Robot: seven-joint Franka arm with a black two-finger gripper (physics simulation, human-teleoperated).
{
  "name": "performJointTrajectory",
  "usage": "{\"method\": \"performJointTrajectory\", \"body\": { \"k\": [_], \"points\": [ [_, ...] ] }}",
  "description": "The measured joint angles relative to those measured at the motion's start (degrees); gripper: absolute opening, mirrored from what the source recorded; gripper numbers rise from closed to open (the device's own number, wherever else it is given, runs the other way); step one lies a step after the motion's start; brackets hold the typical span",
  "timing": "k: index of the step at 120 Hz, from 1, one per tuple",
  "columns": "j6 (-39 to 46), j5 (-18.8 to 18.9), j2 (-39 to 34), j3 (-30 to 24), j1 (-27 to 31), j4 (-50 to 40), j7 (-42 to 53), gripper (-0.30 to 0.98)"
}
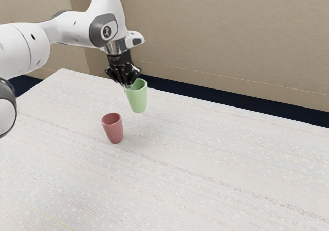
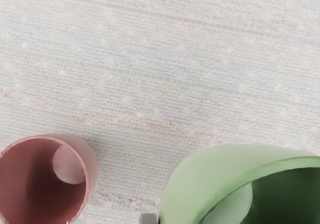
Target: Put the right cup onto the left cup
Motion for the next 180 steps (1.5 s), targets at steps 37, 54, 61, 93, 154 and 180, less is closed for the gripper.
{"method": "performJointTrajectory", "body": {
  "k": [37,54,61,93,154,180],
  "points": [
    [-0.1,0.6,-7.3,2.7,1.0,-7.8,-0.2,-0.10],
    [-0.2,1.2,-7.7,4.8,1.1,-9.3,-0.1,-0.10],
    [-0.2,1.4,-7.7,5.4,1.1,-9.4,0.1,-0.10],
    [-0.2,1.7,-4.4,6.0,2.8,-7.4,0.9,-0.10],
    [-2.0,1.3,2.6,4.9,4.6,-1.2,2.4,-0.10],
    [-2.0,1.3,4.5,4.9,4.6,0.0,2.7,-0.10]
  ]
}}
